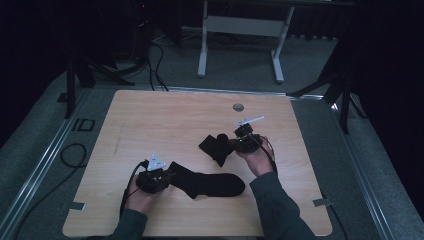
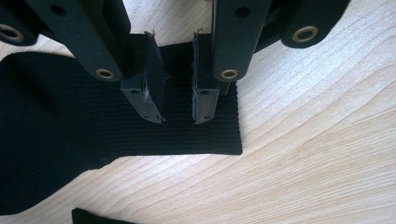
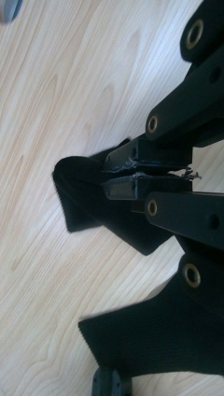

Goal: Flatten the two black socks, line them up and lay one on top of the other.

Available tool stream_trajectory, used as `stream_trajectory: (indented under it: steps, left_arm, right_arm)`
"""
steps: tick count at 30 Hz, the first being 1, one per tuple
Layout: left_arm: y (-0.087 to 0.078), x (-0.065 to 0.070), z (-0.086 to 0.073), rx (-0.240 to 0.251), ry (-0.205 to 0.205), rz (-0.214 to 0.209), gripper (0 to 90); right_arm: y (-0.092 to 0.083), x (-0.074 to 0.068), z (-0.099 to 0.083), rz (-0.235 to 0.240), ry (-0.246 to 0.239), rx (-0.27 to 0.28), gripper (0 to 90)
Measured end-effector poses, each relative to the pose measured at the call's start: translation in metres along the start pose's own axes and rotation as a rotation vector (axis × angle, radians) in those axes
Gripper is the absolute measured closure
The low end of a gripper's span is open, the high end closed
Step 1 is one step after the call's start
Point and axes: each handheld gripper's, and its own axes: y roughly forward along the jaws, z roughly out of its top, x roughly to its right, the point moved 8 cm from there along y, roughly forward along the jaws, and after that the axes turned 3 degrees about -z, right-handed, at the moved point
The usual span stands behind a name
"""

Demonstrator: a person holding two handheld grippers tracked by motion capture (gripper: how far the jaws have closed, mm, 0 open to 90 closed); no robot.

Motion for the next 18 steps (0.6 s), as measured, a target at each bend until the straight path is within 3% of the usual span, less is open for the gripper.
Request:
stream_trajectory:
  steps: [6,18]
  left_arm:
    - [0.0,-0.001,0.0,0.0,-0.004,0.001,74.5]
    - [0.0,-0.002,0.0,-0.004,-0.007,0.002,74.4]
  right_arm:
    - [-0.013,0.015,-0.018,-0.021,0.011,-0.006,86.0]
    - [-0.025,0.063,-0.068,-0.092,0.075,-0.066,85.6]
